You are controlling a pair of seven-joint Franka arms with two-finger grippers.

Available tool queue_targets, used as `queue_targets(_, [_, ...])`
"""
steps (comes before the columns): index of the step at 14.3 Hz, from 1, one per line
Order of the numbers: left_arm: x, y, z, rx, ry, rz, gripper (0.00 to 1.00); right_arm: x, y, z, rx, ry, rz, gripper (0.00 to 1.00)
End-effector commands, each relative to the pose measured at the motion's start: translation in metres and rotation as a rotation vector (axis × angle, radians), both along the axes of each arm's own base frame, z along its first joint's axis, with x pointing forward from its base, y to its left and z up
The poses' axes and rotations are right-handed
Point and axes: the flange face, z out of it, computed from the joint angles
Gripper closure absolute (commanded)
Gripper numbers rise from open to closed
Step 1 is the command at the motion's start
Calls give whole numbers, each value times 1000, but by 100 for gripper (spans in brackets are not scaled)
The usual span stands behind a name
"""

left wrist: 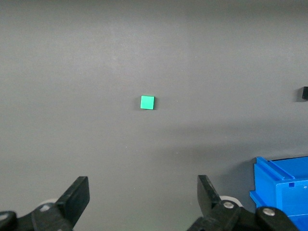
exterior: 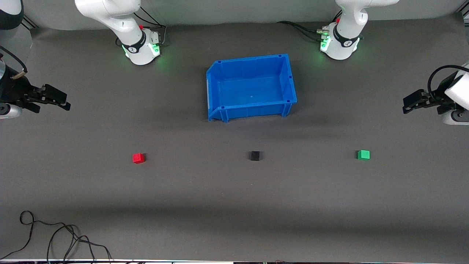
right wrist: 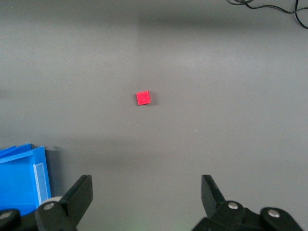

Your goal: Attach green and red cubes to black cube

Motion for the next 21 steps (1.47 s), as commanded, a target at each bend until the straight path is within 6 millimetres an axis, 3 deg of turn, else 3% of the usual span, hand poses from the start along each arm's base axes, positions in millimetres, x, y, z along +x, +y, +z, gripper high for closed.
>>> queue_targets(1, [1,-4,3,1,-11,11,0,0,-1,3,16,-4,-20,0])
queue_targets(6, [1,-4,1,1,-10,11,0,1,0,4,7,-6,-18,0])
queue_targets(9, [1,-3,-17,1,7,8,0,1,0,4,5,-6,-18,0])
queue_targets(13, [5,-2,-69,1,-3,9,0,2,0,2,5,-3,-16,0])
queue_targets(16, [12,-1,-110,0,-14,9,0,16,0,-10,7,13,-53,0])
queue_targets(19, [9,-2,-147,-2,-31,11,0,32,-2,-13,0,21,-382,0])
queue_targets(21, [18,1,-173,-6,-33,21,0,37,-2,-23,-10,46,-627,0])
